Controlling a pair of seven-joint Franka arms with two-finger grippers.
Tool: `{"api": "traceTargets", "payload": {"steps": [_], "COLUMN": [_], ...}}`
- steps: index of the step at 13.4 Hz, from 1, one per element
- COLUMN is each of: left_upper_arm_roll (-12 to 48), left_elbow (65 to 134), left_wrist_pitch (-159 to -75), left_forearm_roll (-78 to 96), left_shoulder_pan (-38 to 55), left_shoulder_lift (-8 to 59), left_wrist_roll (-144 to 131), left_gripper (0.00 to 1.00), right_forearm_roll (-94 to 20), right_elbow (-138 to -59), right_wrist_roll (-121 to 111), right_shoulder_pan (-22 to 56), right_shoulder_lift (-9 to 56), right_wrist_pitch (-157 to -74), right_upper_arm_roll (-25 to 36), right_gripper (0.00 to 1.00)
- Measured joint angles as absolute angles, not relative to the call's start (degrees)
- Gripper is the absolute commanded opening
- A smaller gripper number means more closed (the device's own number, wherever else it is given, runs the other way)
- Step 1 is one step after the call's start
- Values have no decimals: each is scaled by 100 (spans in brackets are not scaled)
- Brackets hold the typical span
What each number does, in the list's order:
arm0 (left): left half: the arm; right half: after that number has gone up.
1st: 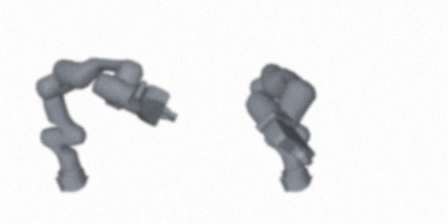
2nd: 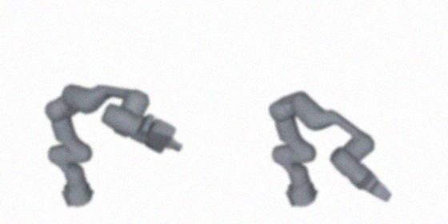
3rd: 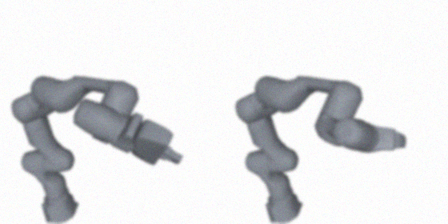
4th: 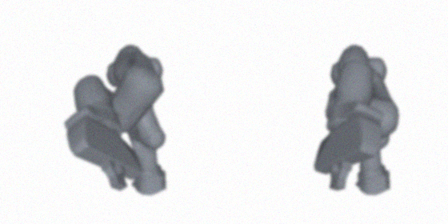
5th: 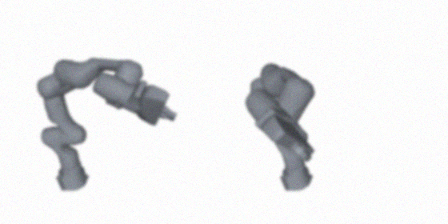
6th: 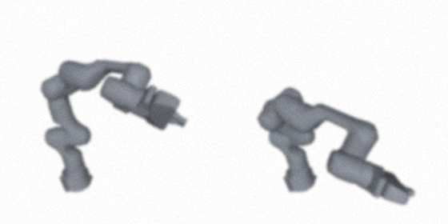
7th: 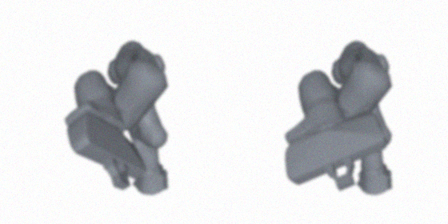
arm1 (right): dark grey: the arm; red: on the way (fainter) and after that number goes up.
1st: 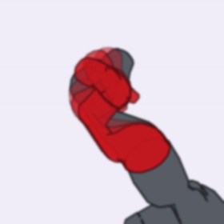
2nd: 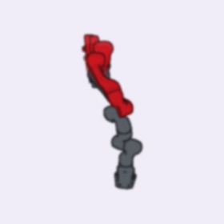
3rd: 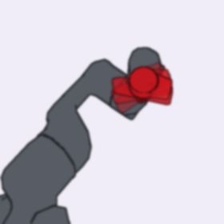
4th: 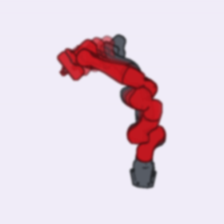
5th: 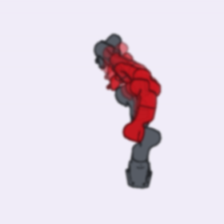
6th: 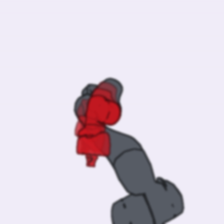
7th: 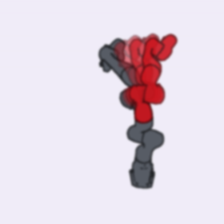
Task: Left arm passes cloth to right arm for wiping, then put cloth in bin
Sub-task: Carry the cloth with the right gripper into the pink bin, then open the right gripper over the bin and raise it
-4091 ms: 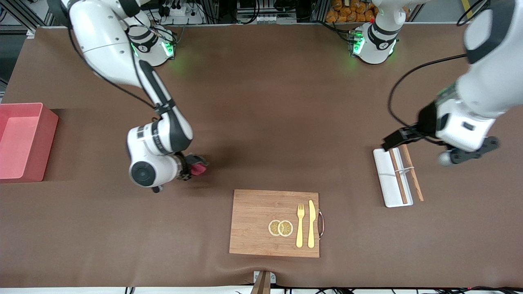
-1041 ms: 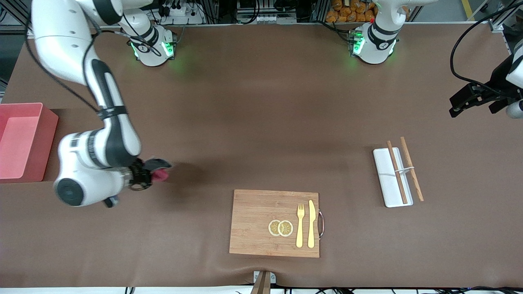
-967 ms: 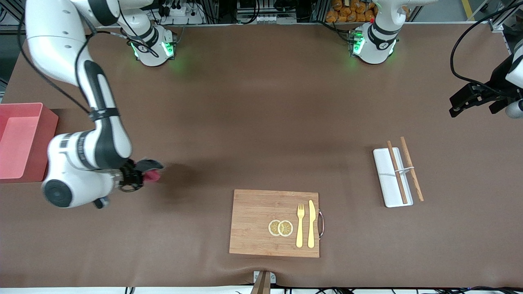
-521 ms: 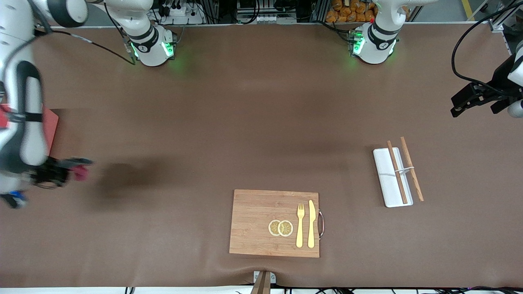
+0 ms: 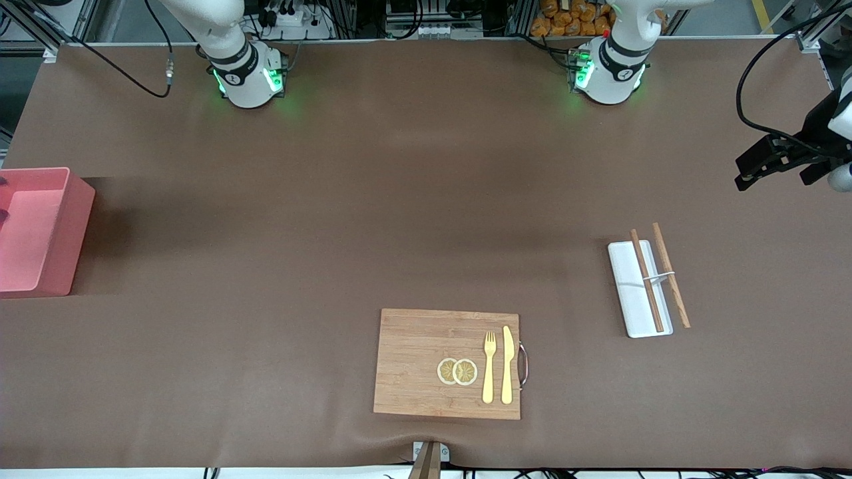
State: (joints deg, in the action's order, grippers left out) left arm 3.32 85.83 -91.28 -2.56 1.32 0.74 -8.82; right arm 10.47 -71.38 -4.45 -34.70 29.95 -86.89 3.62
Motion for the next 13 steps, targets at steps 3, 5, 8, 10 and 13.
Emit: {"api": "traceTargets", "payload": {"steps": [3, 5, 8, 10, 13], "left_upper_arm_roll": [328, 329, 332, 338, 339], "left_elbow": [8599, 8613, 8620, 8639, 8661], "left_wrist_pitch": [-9145, -9153, -9158, -9158, -9158], "left_forearm_roll": [-256, -256, -256, -256, -256], "left_shoulder_pan": [131, 133, 148, 160, 162], "left_shoulder_lift": [82, 90, 93, 95, 103], "left_wrist_roll": [-882, -882, -882, -882, -878], "left_gripper": [100, 100, 100, 100, 100], "right_forearm_roll": [1052, 990, 812, 682, 644], "right_elbow": [-7256, -7506, -7716, -7722, -7740], "right_wrist_roll": [-1054, -1120, -1117, -1114, -1086], "right_shoulder_pan": [-4129, -4262, -4263, -4231, -4086], "right_shoulder_lift": [3020, 3167, 3575, 3777, 4000], "right_wrist_pitch": [-9456, -9961, -10508, -10732, -11171], "right_upper_arm_roll": [360, 349, 321, 270, 216], "right_gripper": [0, 0, 0, 0, 4]}}
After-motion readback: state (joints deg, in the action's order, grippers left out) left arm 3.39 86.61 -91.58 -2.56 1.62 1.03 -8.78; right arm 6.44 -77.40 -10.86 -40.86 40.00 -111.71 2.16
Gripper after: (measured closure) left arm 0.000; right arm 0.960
